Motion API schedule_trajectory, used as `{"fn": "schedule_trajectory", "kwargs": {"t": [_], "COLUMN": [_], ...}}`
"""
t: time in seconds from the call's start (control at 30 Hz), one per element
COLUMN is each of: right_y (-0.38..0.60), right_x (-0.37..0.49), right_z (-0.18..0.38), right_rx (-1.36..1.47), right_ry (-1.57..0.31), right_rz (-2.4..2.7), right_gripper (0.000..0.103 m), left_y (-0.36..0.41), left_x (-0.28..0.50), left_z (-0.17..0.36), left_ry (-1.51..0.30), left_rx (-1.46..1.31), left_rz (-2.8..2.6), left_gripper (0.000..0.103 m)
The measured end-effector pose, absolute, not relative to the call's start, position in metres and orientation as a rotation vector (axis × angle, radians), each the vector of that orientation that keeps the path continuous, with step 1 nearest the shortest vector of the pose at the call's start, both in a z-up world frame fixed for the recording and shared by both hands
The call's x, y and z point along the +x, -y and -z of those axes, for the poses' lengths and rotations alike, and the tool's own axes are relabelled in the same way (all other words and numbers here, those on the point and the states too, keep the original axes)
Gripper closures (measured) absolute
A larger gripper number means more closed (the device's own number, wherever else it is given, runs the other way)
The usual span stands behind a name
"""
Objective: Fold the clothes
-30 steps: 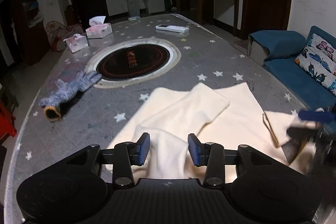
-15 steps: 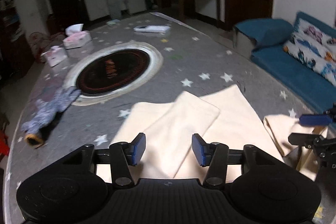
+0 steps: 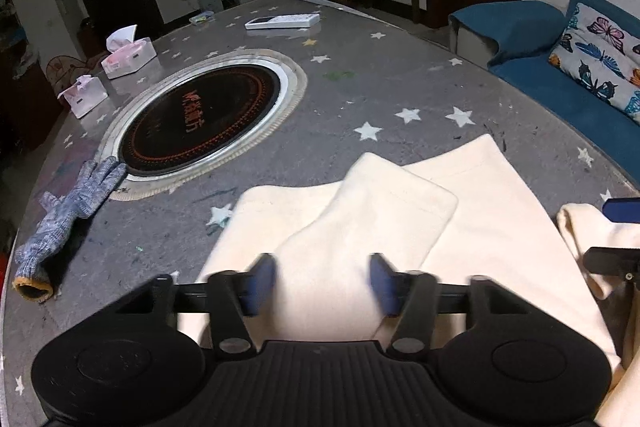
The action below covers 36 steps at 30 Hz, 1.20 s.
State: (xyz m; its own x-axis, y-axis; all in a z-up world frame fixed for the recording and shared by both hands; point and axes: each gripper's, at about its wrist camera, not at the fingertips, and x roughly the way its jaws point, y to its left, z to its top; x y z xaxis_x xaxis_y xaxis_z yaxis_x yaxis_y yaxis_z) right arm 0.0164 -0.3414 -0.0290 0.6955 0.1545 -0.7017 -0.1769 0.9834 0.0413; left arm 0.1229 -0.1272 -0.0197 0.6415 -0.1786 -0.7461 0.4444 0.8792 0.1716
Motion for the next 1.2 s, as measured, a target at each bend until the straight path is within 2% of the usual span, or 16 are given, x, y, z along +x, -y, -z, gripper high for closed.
{"fn": "schedule_trajectory", "kwargs": {"t": [0.03, 0.1, 0.13, 0.2, 0.27, 0.37, 0.43, 0.5, 0.57, 0.6, 0.67, 0.9, 0.97, 1.03, 1.1, 1.2], "right_y": [0.342, 0.343, 0.344, 0.347, 0.351, 0.354, 0.354, 0.352, 0.351, 0.351, 0.351, 0.349, 0.349, 0.351, 0.351, 0.35], "right_x": [0.016, 0.016, 0.015, 0.013, 0.012, 0.01, 0.009, 0.009, 0.009, 0.009, 0.01, 0.012, 0.012, 0.013, 0.013, 0.013], "right_z": [0.03, 0.031, 0.031, 0.031, 0.03, 0.029, 0.028, 0.029, 0.031, 0.031, 0.033, 0.034, 0.034, 0.034, 0.034, 0.033], "right_rx": [-0.028, -0.024, -0.022, -0.019, -0.008, 0.012, 0.017, 0.008, 0.005, 0.003, 0.0, -0.012, -0.013, -0.006, -0.005, -0.006], "right_ry": [-0.781, -0.782, -0.781, -0.775, -0.774, -0.774, -0.767, -0.765, -0.77, -0.773, -0.779, -0.794, -0.795, -0.794, -0.794, -0.793], "right_rz": [-0.184, -0.18, -0.175, -0.159, -0.145, -0.152, -0.152, -0.15, -0.152, -0.153, -0.156, -0.183, -0.19, -0.194, -0.194, -0.194], "right_gripper": [0.057, 0.069, 0.071, 0.085, 0.086, 0.083, 0.081, 0.072, 0.07, 0.064, 0.061, 0.062, 0.065, 0.068, 0.069, 0.069], "left_y": [0.124, 0.116, 0.112, 0.102, 0.093, 0.088, 0.092, 0.097, 0.103, 0.106, 0.111, 0.117, 0.118, 0.119, 0.118, 0.118], "left_x": [0.123, 0.124, 0.123, 0.12, 0.117, 0.112, 0.109, 0.108, 0.106, 0.104, 0.102, 0.118, 0.12, 0.121, 0.116, 0.103], "left_z": [0.018, 0.015, 0.012, 0.005, -0.002, -0.008, -0.009, -0.006, -0.001, 0.002, 0.007, 0.023, 0.024, 0.024, 0.018, 0.004], "left_ry": [-0.796, -0.79, -0.785, -0.769, -0.754, -0.745, -0.743, -0.741, -0.741, -0.734, -0.711, -0.773, -0.776, -0.773, -0.752, -0.709], "left_rx": [0.354, 0.328, 0.311, 0.274, 0.242, 0.238, 0.259, 0.28, 0.317, 0.339, 0.388, 0.406, 0.4, 0.402, 0.4, 0.382], "left_rz": [0.358, 0.349, 0.342, 0.325, 0.314, 0.351, 0.372, 0.393, 0.412, 0.408, 0.394, 0.429, 0.445, 0.447, 0.487, 0.561], "left_gripper": [0.079, 0.095, 0.099, 0.102, 0.102, 0.101, 0.095, 0.089, 0.062, 0.045, 0.047, 0.046, 0.058, 0.076, 0.077, 0.069]}}
